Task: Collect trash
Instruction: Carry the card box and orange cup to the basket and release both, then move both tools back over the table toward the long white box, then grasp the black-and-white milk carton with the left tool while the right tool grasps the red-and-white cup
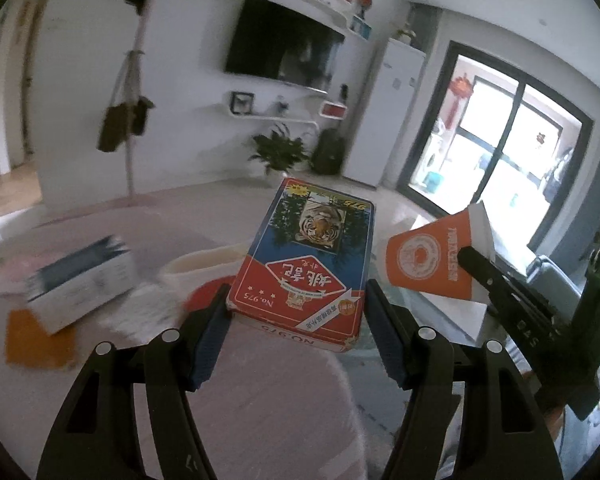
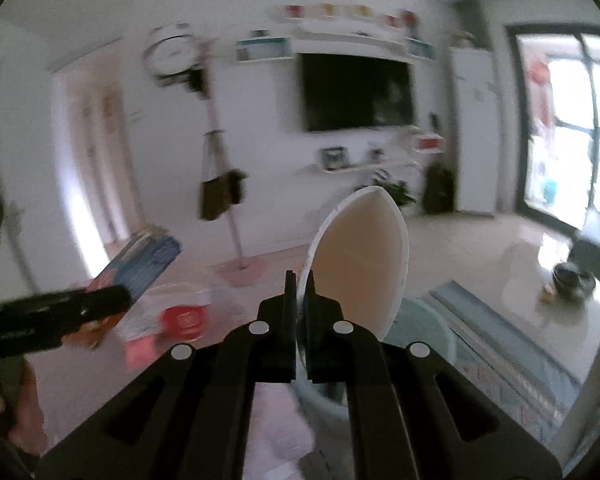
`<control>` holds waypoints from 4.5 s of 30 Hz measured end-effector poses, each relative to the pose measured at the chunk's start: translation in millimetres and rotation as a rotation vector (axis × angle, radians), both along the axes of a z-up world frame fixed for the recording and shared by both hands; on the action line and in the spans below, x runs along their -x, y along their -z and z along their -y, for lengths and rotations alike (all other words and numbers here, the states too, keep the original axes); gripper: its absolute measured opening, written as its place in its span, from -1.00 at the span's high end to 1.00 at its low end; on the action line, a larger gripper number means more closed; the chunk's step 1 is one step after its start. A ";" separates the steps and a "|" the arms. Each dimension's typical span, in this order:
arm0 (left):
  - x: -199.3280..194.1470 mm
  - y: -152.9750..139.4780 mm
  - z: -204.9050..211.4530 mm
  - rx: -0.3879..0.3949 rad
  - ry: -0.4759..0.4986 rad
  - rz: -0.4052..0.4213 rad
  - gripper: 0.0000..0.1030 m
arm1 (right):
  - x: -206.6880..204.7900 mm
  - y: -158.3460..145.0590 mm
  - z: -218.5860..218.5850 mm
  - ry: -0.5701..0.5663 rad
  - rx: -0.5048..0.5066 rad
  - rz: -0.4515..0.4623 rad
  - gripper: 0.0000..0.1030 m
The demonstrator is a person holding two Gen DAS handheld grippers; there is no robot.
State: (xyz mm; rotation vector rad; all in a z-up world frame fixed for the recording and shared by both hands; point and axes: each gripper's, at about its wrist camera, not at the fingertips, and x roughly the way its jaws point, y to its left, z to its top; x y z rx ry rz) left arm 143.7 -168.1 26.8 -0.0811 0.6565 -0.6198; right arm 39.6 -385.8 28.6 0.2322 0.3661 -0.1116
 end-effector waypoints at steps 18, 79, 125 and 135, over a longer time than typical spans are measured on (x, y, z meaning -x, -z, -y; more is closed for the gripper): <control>-87.3 90.3 109.5 -0.047 0.087 -0.200 -0.31 | -93.4 110.7 83.9 0.125 -0.135 -0.260 0.96; -131.7 58.4 -142.7 -0.309 -0.109 -0.057 -0.40 | -109.4 49.3 -109.8 -0.161 -0.105 -0.175 -0.53; -3.9 90.4 -181.8 -0.048 -0.198 -0.176 0.27 | -120.2 86.3 -123.1 -0.291 -0.135 -0.370 -0.42; -4.2 100.2 -162.0 -0.106 -0.252 -0.199 0.28 | -136.7 96.6 -149.7 -0.351 -0.077 -0.469 -0.27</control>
